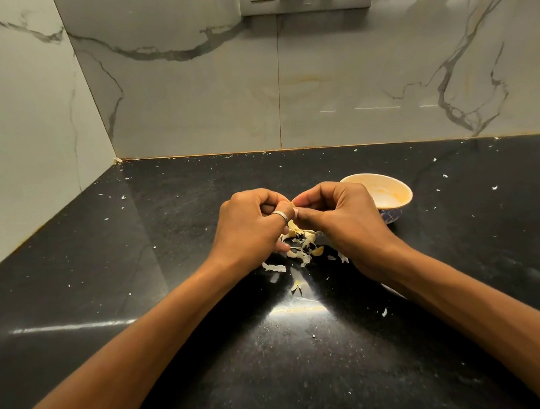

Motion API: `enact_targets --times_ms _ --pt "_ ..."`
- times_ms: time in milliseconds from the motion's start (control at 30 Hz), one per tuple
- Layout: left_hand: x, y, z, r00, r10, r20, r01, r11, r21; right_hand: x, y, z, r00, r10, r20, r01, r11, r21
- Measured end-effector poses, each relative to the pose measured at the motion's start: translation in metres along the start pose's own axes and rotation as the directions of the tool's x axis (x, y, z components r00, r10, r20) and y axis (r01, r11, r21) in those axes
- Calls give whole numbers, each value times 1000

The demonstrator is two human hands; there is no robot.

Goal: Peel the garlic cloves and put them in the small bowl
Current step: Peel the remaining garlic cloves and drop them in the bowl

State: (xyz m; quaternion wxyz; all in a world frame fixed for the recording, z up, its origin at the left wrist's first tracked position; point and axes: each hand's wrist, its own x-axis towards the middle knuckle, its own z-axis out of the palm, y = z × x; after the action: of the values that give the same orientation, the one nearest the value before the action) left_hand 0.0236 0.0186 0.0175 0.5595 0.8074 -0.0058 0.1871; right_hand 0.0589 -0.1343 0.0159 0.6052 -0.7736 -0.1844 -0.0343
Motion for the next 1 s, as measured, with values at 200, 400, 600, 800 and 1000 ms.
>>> enact_targets --times_ms 200,400,600,800,1000 --pt "3 2 1 991 -127 44 132 980 -150 0 -3 -1 996 61 66 -73 978 196" --pt "5 3 -2 979 -187 78 201 949 -244 2 -4 0 992 100 82 -121 942 314" --pt "8 -1 -6 969 -241 62 249 941 -229 6 -8 -6 985 144 98 -174 842 511" --pt "10 -4 -9 987 -160 -4 159 984 -86 5 -10 -8 975 181 127 -218 871 440" --pt "8 0 -13 1000 -8 5 9 999 -34 6 -9 -11 981 163 105 -193 888 417"
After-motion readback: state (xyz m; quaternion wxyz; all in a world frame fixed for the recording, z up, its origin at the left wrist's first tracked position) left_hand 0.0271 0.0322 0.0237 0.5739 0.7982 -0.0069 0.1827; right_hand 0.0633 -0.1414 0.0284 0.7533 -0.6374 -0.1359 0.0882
